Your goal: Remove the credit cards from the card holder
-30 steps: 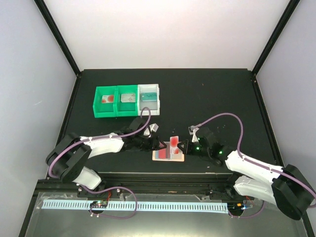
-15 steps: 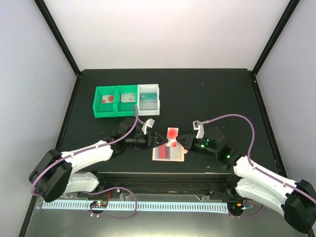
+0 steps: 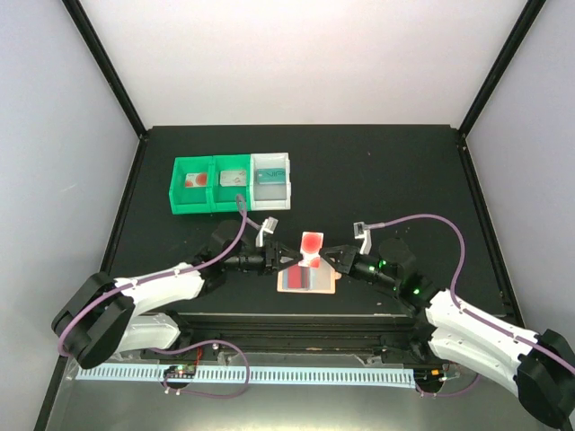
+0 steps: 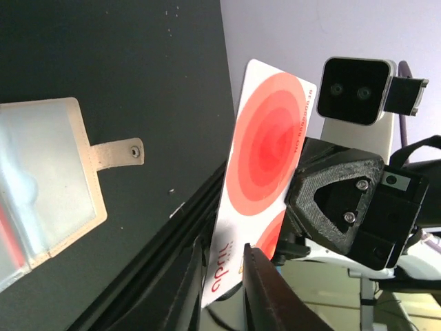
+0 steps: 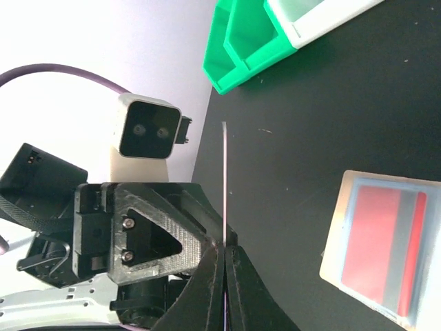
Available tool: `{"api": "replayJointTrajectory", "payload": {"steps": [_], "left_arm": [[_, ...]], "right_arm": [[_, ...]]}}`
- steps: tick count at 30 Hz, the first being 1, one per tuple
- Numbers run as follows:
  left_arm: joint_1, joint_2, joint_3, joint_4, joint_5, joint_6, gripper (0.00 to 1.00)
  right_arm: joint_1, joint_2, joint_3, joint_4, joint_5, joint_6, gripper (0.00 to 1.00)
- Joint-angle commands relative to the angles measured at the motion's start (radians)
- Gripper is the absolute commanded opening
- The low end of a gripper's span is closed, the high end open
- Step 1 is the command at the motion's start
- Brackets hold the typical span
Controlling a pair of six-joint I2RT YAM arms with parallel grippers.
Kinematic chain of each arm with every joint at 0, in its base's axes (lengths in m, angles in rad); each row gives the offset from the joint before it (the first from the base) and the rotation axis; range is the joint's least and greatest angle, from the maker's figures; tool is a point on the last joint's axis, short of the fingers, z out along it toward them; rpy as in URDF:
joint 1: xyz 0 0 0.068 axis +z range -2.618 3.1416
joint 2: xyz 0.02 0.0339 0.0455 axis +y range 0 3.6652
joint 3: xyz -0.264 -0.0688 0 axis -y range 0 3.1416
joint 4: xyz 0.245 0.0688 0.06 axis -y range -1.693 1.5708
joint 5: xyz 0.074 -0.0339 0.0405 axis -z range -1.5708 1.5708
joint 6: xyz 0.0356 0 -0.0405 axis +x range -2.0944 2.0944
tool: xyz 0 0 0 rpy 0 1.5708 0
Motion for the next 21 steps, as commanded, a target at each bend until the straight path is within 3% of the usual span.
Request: {"api": "replayJointTrajectory", "payload": {"steps": [1,5,12,16,21], "left_arm": [[-0.006,-0.011,-0.010,0.111,0.019,-0.032,0.15],[-0.005,-0.014,-0.014,0.130,0.026,-0.034,0.03],[0.004,-0.028,-0.015,0.131,0.046,-0.009,0.01],[0.016,-0.066,-0.009,0.082,0.076,0.051,0.02],[0.027,-0.129,0.039,-0.141,0.129,0.205,0.01]], "right_arm": [[-0.003,-0.017,-0.009,0.047,-0.008,0.008,0.01],[-0.003,-0.012,-0.018,0.049,-0.016,0.005,0.01],[-0.003,-0.044,0.002,-0.040,-0.010,-0.082,0.09],[-0.004,-0.092,0.069,-0.226,0.014,-0.227,0.17],[-0.007,-0.119,0.226,-0.502,0.017,-0.461,0.26]]}}
